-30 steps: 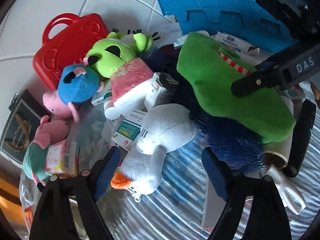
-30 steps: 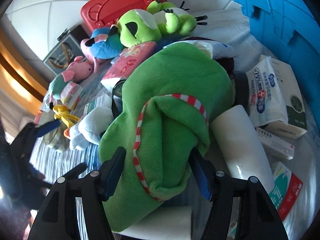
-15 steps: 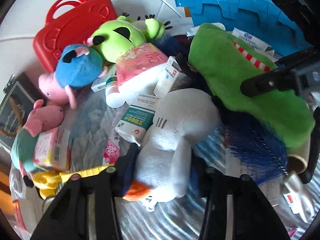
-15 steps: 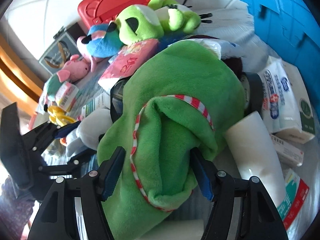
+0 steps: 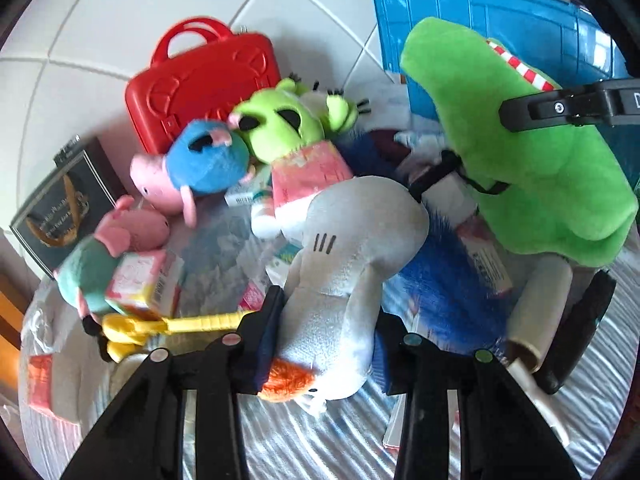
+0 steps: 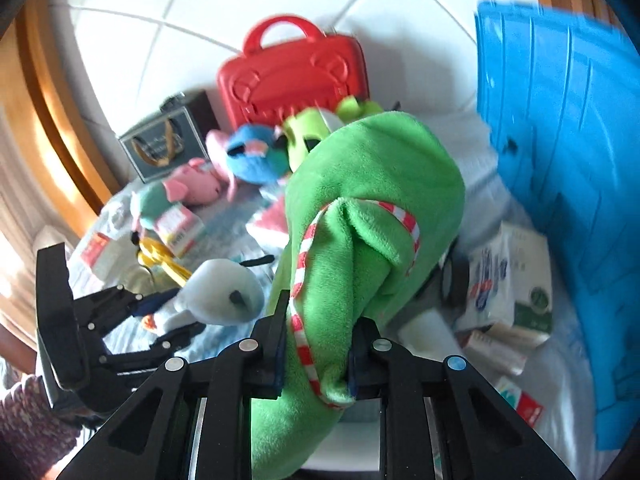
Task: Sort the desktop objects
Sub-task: 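Lift both held plush toys and carry them over the blue bin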
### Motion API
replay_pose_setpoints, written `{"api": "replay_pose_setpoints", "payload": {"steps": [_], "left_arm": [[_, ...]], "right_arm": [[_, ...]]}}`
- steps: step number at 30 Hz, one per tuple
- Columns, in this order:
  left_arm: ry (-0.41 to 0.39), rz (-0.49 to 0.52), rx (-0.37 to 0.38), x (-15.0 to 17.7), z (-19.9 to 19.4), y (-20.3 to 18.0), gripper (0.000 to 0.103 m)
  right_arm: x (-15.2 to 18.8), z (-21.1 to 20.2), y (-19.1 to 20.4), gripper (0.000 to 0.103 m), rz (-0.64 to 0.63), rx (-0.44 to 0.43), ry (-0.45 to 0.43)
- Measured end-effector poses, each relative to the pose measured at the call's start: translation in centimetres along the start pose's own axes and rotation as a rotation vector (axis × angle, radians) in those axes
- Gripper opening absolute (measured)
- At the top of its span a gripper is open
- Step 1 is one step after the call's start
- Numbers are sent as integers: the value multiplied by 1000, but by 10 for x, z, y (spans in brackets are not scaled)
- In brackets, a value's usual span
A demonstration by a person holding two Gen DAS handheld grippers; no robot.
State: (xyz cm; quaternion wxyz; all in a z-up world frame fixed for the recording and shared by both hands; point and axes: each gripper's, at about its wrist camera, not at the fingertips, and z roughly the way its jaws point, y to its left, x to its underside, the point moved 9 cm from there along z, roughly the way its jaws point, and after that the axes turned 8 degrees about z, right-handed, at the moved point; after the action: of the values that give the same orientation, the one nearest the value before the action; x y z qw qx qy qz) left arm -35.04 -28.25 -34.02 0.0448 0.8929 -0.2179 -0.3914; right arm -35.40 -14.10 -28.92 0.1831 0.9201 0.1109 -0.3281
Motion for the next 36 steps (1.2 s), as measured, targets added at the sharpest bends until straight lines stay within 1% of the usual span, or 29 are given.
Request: {"api": "replay_pose_setpoints", "payload": {"steps": [3,8,11,14,19,21,23,24,26,28,29,31,33,36], "left_arm": [[-58,0,-15,-22,-22,4,38],[-169,7,-38,-72,-65,9,38],[-229,4,-50,-104,-91,7,38],[-300,-2,-45,-142,-117,0,38],[-402,13,10,-213,-147,-32,38],[-433,11,42,-246,-154,-51,38],[-470,20,78,-282,-157,-75,38],[-486,32,85,-301,-157,-89,38],[-508,36,117,-332,-154,-114,38],[-520,25,140,-365,-145,-140,38],[-520,12,155,-380,-139,-153,38],[-508,-7,179,-410,-122,-176,38],[-486,-10,191,-435,-103,-198,38],[-449,3,170,-463,-80,-225,39]], "right_arm": [[-11,-14,11,21,-16,-14,-33],[-32,-44,25,21,-40,-21,-95],[-50,-78,28,21,-46,-14,-162],[-65,-114,25,21,-32,-9,-221],[-97,-194,4,21,-16,63,-348],[-109,-221,-13,21,0,88,-383],[-122,-250,-38,21,26,121,-419],[-130,-269,-57,21,40,144,-441],[-141,-291,-85,21,59,177,-466],[-153,-313,-126,21,90,208,-473],[-160,-322,-150,21,108,220,-468],[-170,-328,-185,21,127,247,-438],[-183,-329,-228,21,153,267,-389],[-199,-323,-281,21,197,267,-334]]}}
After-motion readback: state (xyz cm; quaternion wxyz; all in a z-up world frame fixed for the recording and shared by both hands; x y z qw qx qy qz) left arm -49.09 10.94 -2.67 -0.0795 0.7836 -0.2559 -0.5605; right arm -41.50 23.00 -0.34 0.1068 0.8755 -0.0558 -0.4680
